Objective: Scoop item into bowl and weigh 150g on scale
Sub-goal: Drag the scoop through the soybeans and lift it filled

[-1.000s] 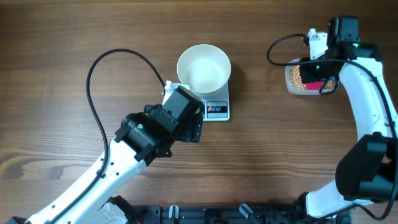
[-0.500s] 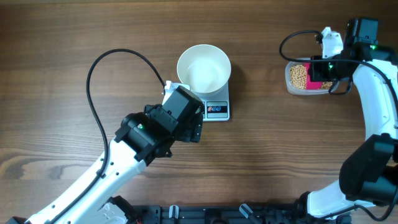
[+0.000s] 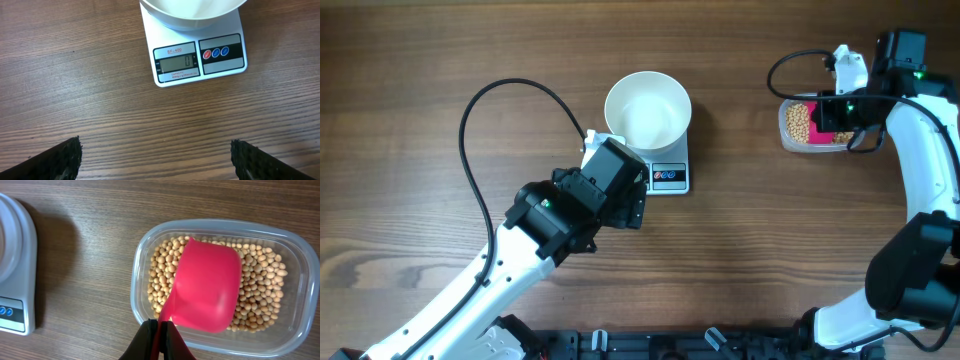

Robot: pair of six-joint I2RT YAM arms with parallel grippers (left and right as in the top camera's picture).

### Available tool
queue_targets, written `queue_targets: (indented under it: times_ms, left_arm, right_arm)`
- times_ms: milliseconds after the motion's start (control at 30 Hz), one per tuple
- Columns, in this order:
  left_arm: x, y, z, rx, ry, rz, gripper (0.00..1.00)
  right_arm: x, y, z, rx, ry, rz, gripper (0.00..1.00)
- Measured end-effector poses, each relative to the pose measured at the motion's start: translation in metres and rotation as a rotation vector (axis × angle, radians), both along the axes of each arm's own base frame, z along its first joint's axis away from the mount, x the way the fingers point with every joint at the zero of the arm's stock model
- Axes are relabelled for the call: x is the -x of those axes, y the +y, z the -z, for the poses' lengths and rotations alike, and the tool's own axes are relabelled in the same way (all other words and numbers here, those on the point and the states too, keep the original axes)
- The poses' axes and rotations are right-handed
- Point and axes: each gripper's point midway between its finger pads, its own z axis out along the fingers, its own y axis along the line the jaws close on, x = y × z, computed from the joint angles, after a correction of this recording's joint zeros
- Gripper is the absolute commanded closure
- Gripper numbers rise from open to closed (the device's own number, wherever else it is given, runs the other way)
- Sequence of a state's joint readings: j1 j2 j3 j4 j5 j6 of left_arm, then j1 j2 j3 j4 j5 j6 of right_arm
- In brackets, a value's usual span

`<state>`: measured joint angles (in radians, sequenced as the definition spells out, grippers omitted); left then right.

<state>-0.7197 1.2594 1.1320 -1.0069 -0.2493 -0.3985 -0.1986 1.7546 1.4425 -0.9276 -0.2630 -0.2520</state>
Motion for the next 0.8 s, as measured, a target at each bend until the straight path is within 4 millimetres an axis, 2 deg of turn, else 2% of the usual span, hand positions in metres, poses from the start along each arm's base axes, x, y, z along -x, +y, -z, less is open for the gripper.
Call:
queue_targets:
  times_ms: [333,567,800]
  left_arm:
    - [0.000,0.000,0.000,0.000,0.000,0.000,0.00]
    - [0.000,0.000,0.000,0.000,0.000,0.000,0.00]
    - [0.000,0.000,0.000,0.000,0.000,0.000,0.00]
  right_arm:
    - [0.006,-0.027,-0.007,-0.136,-0.031,0.060,0.96]
    - [0.007,-0.028,-0.011,-0.188,-0.048,0.049,0.96]
    - [0.007,-0.026,-0.005,-0.201,-0.048,0.042,0.96]
